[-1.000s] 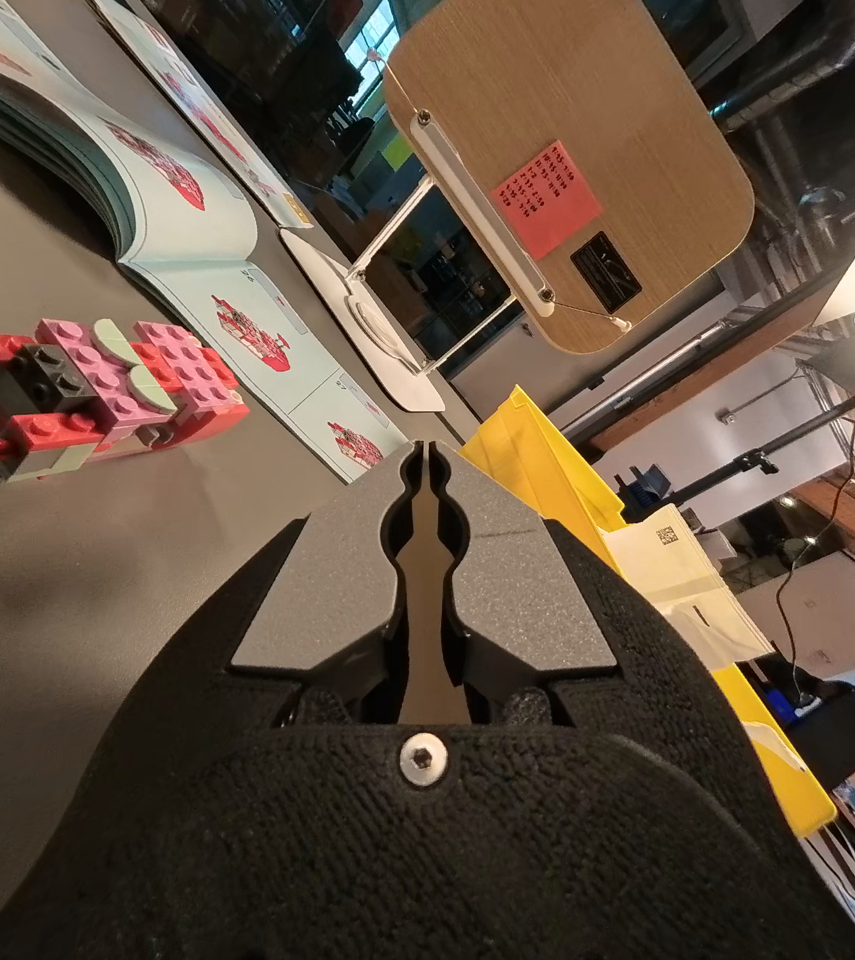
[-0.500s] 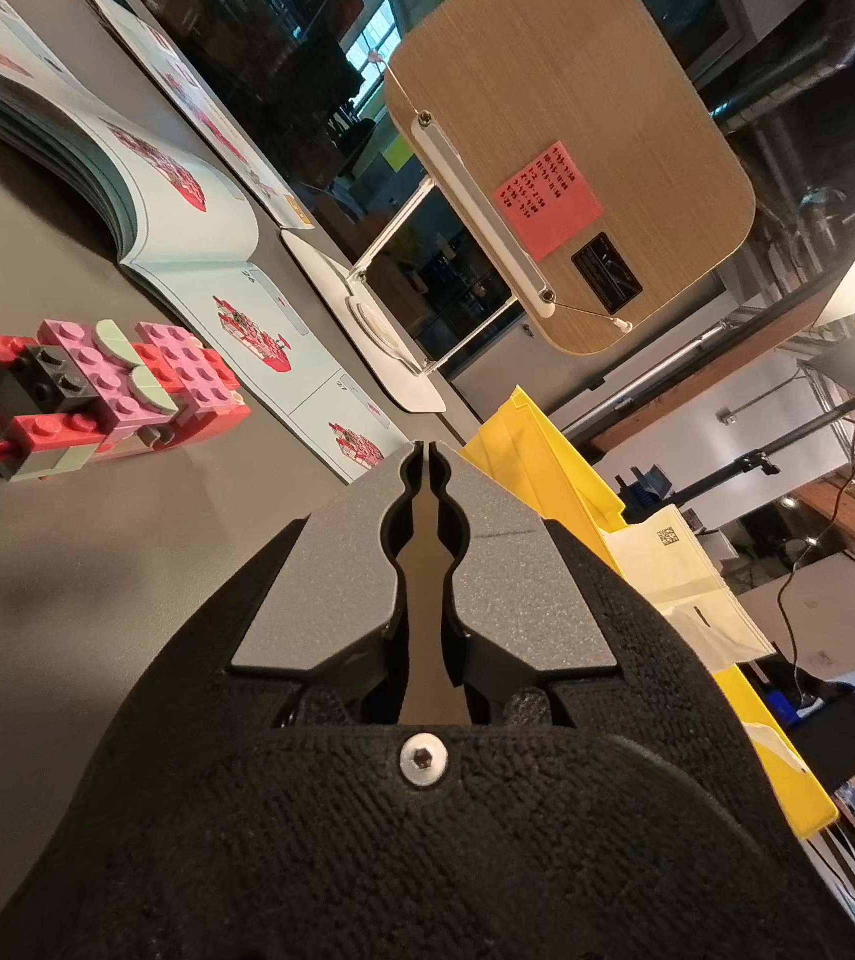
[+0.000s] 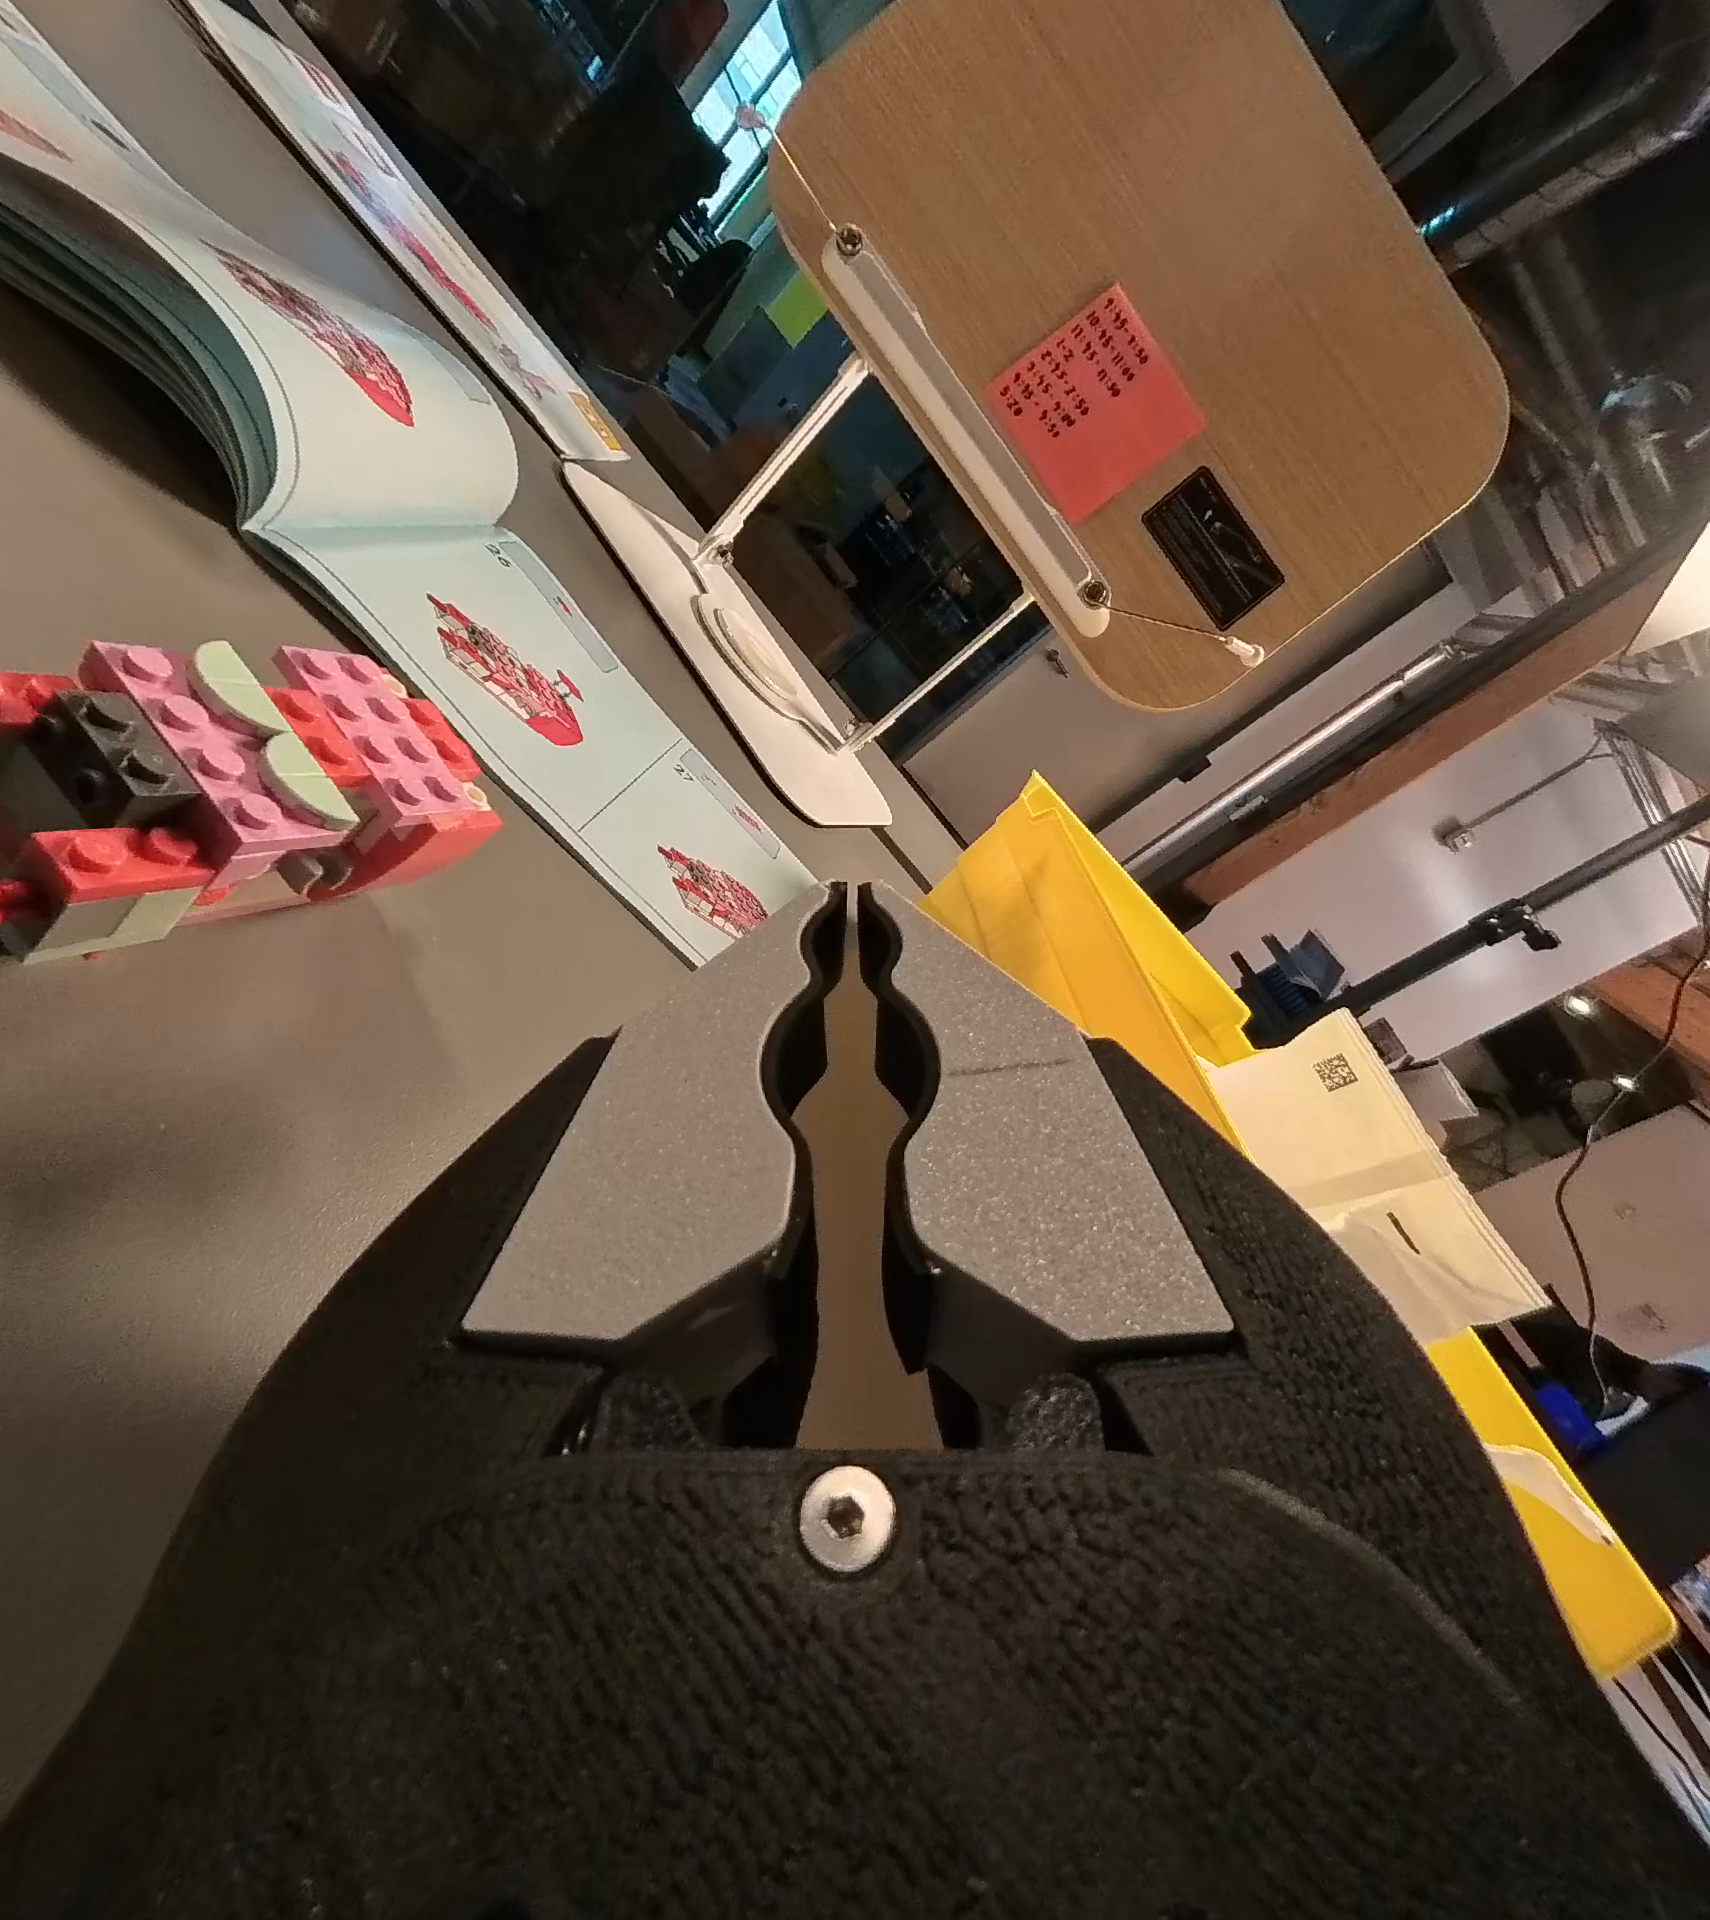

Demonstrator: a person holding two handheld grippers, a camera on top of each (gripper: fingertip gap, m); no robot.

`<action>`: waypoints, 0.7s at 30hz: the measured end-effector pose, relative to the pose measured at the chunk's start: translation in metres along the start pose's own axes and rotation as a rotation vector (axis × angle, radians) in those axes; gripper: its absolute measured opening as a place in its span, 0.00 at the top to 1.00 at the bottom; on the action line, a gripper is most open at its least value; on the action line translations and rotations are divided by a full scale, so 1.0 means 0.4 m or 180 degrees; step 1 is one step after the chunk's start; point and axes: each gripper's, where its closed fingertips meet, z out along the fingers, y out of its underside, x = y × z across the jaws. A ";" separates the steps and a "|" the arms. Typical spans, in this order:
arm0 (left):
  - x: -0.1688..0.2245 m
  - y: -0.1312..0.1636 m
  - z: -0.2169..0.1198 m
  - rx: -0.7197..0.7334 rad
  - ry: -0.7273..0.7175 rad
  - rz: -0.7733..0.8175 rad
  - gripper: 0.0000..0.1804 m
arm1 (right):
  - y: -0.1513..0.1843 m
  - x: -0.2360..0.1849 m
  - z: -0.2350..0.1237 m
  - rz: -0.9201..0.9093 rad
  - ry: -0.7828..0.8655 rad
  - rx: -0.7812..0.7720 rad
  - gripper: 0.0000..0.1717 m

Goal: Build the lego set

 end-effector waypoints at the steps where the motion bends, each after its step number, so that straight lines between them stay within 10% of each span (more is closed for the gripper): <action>1: -0.001 -0.004 -0.001 0.0038 -0.0006 0.0013 0.91 | 0.000 0.000 0.000 0.0000 -0.0001 0.0000 1.00; 21: 0.036 -0.017 -0.003 0.0179 0.0254 -0.0135 0.81 | 0.001 -0.001 0.001 -0.0002 -0.0007 -0.0001 1.00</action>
